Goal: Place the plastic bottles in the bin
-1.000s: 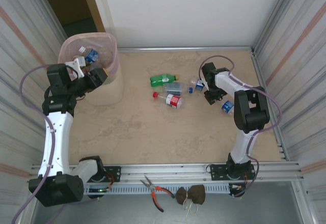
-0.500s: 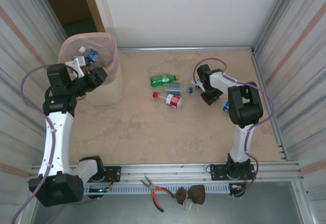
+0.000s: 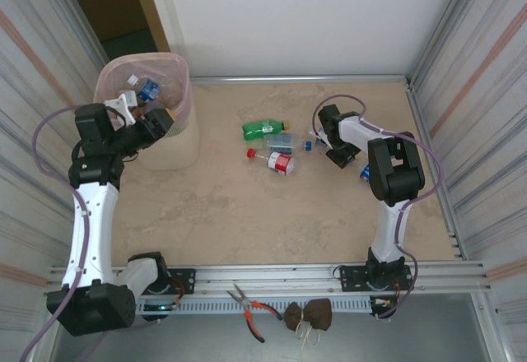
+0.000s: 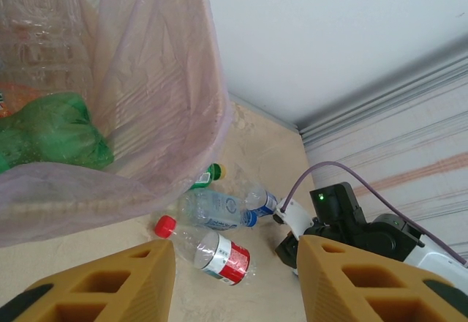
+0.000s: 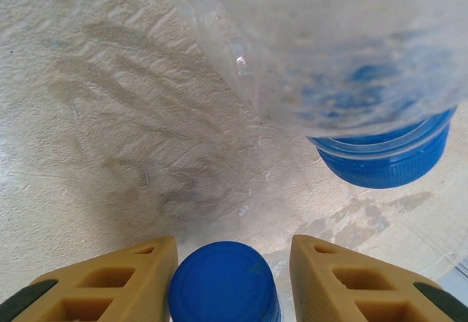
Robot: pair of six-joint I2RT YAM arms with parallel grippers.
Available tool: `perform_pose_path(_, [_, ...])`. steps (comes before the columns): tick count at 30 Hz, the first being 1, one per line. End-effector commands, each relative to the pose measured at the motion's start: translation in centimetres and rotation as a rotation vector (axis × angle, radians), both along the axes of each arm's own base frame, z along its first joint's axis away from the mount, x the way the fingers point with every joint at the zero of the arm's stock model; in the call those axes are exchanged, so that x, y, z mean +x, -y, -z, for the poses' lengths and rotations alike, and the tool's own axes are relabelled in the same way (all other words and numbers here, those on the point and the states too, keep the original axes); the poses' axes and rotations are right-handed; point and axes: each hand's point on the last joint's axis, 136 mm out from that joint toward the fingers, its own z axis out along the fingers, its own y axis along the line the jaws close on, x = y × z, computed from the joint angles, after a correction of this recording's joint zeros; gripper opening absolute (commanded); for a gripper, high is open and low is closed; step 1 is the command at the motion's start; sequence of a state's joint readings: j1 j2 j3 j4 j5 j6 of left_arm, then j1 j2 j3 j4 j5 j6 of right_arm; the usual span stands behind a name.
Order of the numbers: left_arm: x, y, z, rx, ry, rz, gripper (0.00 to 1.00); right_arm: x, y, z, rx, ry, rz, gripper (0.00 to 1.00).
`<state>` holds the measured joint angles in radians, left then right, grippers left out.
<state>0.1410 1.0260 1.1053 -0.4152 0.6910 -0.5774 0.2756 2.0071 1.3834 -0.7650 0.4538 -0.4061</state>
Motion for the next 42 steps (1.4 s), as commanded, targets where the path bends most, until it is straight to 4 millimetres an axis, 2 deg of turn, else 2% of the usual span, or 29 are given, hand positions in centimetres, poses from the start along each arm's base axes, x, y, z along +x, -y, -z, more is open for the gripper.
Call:
perform_pose_path(1, [-0.8,0.6,-1.0,-0.011,0.037,0.028,0.48,-0.4,0.4,-0.3,-0.028,-0.003,-0.012,0.39])
perform_pose_path(6, [-1.0,0.6,-1.3,-0.008,0.052,0.024,0.47,-0.4,0.0,-1.9,0.005,0.043,0.002,0.32])
perform_pose_path(10, [-1.2,0.6,-1.8,-0.004,0.085,0.023,0.46,-0.6,-0.9,-4.1,0.081,0.097,0.025,0.29])
perform_pose_path(15, [-1.5,1.0,-3.1,0.005,0.174,0.019,0.46,-1.3,-2.4,-7.8,0.218,0.174,0.052,0.28])
perform_pose_path(19, [-1.8,2.4,-4.4,0.027,0.241,0.060,0.47,-2.1,-4.5,-11.5,0.393,0.244,0.061,0.28])
perform_pose_path(23, [-2.2,4.9,-5.0,0.064,0.279,0.160,0.49,-3.0,-7.1,-15.5,0.597,0.308,0.055,0.28])
perform_pose_path(31, [-4.3,11.9,-6.6,0.171,0.433,0.414,0.58,-5.2,-11.6,-23.2,0.960,0.412,0.001,0.28])
perform_pose_path(37, [-5.2,16.2,-6.7,0.195,0.492,0.558,0.63,-7.4,-14.0,-29.2,1.213,0.498,-0.082,0.28])
perform_pose_path(42, [-6.2,19.8,-6.9,0.191,0.542,0.677,0.71,-9.2,-15.4,-33.1,1.385,0.543,-0.152,0.28])
